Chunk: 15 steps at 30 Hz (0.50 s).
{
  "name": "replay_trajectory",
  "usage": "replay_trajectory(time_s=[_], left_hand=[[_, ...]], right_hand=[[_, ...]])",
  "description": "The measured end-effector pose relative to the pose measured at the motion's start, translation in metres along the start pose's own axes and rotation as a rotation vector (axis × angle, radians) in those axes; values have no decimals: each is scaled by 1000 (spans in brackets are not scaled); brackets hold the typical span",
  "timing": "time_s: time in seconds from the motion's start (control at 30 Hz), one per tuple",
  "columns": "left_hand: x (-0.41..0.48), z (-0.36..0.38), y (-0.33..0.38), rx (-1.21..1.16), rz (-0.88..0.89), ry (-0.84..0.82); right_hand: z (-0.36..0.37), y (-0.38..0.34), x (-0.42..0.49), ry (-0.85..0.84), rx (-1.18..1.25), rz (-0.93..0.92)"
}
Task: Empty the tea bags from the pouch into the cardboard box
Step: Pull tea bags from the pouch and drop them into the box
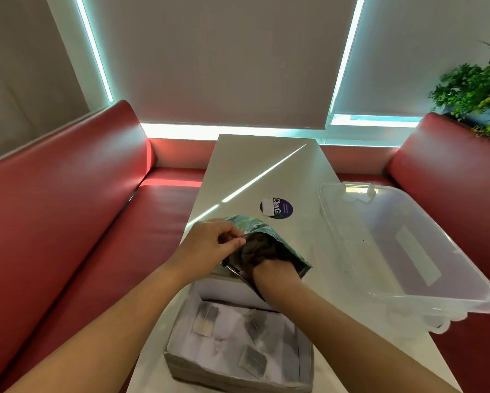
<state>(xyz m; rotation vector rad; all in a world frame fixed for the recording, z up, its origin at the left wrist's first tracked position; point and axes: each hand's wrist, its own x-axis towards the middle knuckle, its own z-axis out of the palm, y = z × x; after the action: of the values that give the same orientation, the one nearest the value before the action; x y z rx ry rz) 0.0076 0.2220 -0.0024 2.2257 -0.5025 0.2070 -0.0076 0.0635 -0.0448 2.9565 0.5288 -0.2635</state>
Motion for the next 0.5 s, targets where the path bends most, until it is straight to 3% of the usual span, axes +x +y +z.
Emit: replay_trajectory(time_s=[0.17, 0.37, 0.5], left_hand=[[0, 0, -1, 21, 13, -5], [2, -2, -3, 57, 38, 4], [5, -2, -3, 86, 47, 2]], right_hand=[[10, 4, 4, 50, 90, 18], [15, 11, -36, 534, 296, -110], [4, 19, -67, 699, 598, -131]])
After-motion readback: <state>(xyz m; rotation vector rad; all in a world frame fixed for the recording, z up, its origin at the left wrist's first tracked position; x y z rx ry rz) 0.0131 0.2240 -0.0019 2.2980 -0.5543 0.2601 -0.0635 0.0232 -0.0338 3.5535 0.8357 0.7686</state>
